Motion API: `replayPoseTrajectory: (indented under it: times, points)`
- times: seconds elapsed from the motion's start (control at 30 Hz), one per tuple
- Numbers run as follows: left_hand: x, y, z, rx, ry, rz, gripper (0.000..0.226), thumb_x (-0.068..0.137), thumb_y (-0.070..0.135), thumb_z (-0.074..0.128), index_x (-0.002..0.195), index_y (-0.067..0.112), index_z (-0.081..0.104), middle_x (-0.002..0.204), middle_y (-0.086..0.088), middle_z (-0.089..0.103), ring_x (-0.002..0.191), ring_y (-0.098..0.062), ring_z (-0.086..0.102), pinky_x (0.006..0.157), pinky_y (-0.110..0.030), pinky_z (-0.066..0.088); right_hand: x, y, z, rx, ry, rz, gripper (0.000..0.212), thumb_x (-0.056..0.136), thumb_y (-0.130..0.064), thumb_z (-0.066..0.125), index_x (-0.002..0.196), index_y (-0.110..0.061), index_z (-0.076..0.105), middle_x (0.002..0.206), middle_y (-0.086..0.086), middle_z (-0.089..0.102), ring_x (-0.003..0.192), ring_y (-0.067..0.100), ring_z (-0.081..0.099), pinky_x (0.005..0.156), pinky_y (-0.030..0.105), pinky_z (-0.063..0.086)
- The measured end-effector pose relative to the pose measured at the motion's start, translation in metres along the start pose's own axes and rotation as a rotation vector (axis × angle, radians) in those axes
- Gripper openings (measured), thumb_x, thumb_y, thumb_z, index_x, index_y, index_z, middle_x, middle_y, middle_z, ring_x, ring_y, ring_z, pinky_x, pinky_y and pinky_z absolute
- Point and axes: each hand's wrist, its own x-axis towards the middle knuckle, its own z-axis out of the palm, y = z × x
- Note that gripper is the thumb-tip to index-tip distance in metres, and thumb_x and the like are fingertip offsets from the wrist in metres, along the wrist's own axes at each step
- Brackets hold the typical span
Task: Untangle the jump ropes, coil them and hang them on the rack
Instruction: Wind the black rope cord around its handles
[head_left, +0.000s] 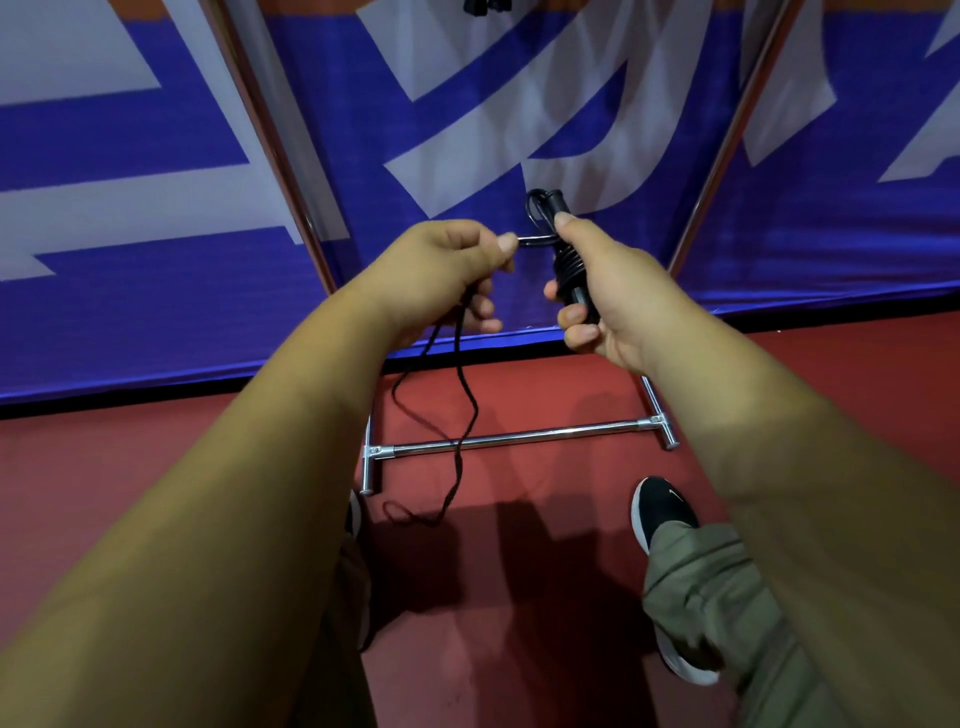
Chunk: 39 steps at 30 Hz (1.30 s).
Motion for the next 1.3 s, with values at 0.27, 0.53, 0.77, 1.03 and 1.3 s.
replayPoseTrajectory:
  times: [0.27,0.53,0.77,1.03,1.3]
  points:
    - [0.003,-0.001,-0.004,0.154,-0.068,0.075,0.032,0.110,0.040,0.052,0.101,0.013,0.066,0.061,0.003,0.040,0.053,-0.012,0.030,0.050,-0.026,0.027,-0.004,-0.009,0.000,0.087,-0.057,0.020,0.036,0.094,-0.049,0.067,0.111,-0.018,0.066,0.085,0.008,0.064,0.052,0.013,0.036,0.043,0.022,0.023]
    - [0.000,-0.008,-0.014,0.434,-0.170,0.102,0.029,0.112,0.036,0.050,0.105,0.025,0.076,0.071,0.001,0.057,0.064,-0.018,0.045,0.067,-0.035,0.043,-0.013,-0.011,0.001,0.116,-0.199,0.024,0.034,0.098,-0.044,0.066,0.105,-0.011,0.062,0.083,0.007,0.066,0.051,0.011,0.035,0.038,0.019,0.020]
    - [0.000,-0.013,-0.016,0.556,-0.193,0.017,0.023,0.110,0.023,0.056,0.098,0.024,0.075,0.094,0.002,0.081,0.086,-0.009,0.074,0.092,-0.040,0.059,-0.025,-0.013,0.003,0.054,-0.409,0.070,0.029,0.103,-0.043,0.060,0.103,-0.014,0.058,0.084,0.009,0.064,0.050,0.011,0.031,0.040,0.019,0.016]
    - [-0.004,-0.012,-0.025,0.454,-0.284,0.149,0.023,0.100,0.004,0.059,0.095,0.020,0.075,0.083,0.003,0.077,0.086,-0.018,0.074,0.088,-0.041,0.061,-0.032,-0.013,-0.005,-0.243,-0.799,0.303,0.054,0.090,-0.051,0.061,0.116,-0.004,0.063,0.085,0.008,0.066,0.040,0.006,0.033,0.034,0.014,0.021]
    - [-0.001,-0.003,-0.019,0.410,-0.152,0.184,0.017,0.090,0.009,0.080,0.102,0.021,0.084,0.098,0.004,0.081,0.100,-0.007,0.075,0.099,-0.023,0.055,-0.031,-0.004,-0.007,-0.556,-0.755,0.415,0.050,0.096,-0.047,0.069,0.126,-0.008,0.068,0.091,0.014,0.067,0.048,0.012,0.037,0.036,0.015,0.026]
